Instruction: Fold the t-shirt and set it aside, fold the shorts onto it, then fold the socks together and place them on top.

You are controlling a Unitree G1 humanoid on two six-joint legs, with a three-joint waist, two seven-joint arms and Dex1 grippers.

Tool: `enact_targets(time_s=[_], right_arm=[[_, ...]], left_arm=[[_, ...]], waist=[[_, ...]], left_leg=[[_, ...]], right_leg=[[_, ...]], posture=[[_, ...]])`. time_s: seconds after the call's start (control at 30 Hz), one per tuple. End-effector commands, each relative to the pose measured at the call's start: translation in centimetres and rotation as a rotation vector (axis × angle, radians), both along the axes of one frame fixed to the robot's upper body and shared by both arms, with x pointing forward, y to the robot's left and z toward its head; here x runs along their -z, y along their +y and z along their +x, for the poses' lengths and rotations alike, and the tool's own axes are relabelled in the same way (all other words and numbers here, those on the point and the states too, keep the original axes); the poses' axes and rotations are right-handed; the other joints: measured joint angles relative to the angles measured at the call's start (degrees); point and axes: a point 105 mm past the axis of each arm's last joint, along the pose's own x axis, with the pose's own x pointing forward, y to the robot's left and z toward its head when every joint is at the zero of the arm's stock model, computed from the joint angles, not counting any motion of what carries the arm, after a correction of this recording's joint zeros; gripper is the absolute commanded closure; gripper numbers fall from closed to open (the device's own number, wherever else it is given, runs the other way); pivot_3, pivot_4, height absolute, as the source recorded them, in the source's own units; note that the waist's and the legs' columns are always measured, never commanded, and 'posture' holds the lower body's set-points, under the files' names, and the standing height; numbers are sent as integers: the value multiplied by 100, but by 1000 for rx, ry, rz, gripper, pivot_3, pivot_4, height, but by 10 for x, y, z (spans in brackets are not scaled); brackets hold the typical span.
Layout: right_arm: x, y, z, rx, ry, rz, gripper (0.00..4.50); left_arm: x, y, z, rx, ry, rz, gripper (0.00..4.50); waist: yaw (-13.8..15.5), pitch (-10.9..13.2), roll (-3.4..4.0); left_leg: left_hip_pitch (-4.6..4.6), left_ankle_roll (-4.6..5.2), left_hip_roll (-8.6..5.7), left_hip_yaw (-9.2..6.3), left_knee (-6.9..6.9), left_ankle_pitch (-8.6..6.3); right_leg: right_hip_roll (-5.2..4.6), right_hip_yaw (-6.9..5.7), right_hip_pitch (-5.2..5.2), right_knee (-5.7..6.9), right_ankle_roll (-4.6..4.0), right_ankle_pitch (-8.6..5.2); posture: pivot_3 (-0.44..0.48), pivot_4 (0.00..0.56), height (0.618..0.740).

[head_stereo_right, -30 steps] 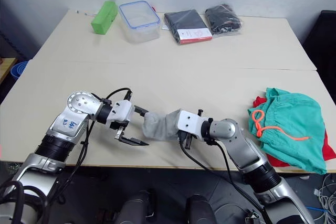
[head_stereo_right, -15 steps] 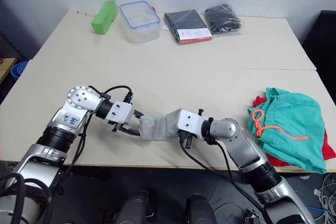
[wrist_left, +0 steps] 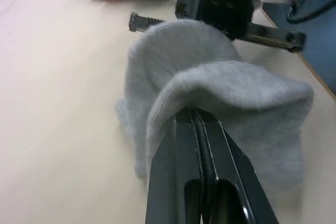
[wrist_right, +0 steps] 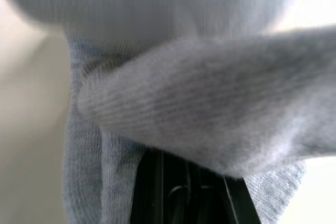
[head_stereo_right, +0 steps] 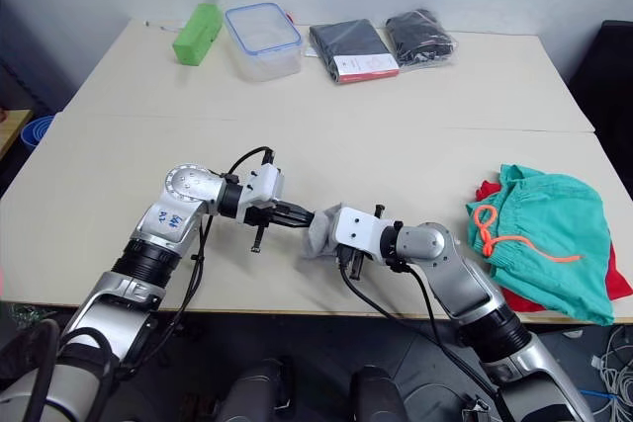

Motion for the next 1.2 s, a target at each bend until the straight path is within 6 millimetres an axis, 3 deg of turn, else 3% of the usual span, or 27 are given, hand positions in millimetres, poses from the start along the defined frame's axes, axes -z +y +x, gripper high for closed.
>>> enact_targets(time_s=[0.03, 0.13, 0.47, 0.67, 0.8, 0.97, 1.1, 1.2], right_arm=[[6, -11, 3, 49, 20, -26, 4500], [7, -11, 3, 54, 21, -26, 4500], [6, -17, 0, 70, 15, -32, 4500], [-16, -35, -12, 118, -22, -23, 4500], [-25, -54, -22, 171, 7, -20, 4500], [-52, -78, -27, 249, 11, 29, 4500], [-92, -64, -20, 252, -7, 197, 4500], [-93, -40, -25, 193, 44, 245, 4500]], left_arm=[[-5, -12, -4, 28, -41, -3, 4475], [-2, -15, -5, 32, -44, 6, 4475], [-20, -32, 0, -16, 17, -122, 4475], [6, -44, 0, -52, 9, -59, 4475], [12, -47, 3, -71, 2, -51, 4475], [13, -51, 6, -78, -13, -51, 4475], [17, -53, 5, -64, -30, -35, 4475], [18, -53, 5, -62, -39, -28, 4475]], waist=[[-1, 0, 0], [-1, 0, 0], [1, 0, 0], [113, 0, 1], [146, 0, 1], [142, 1, 2], [96, 5, 10], [119, 6, 12]], left_leg=[[0, 0, 0, 0, 0, 0], [0, 0, 0, 1, 2, 0], [0, -1, 0, 0, 2, 1], [-13, 2, -3, -2, 3, -1], [-60, 3, -2, 0, 10, 1], [-60, 4, -3, 0, 11, 2], [-54, 0, 4, 5, 12, 6], [-51, -7, 6, -4, 11, 13]], right_leg=[[1, 0, -1, 2, 0, 0], [0, 0, 0, 2, 0, 0], [0, 1, 0, 2, 0, 0], [-1, -2, -2, -16, 5, 3], [1, -2, -52, -8, 6, 4], [2, -6, -49, -13, 6, 4], [8, -2, -51, -5, 7, 4], [10, -3, -56, 15, 3, 2]], posture=[[0, 150, 740], [0, 150, 740], [0, 150, 740], [0, 150, 740], [0, 150, 740], [0, 150, 740], [0, 150, 740], [0, 150, 740]])
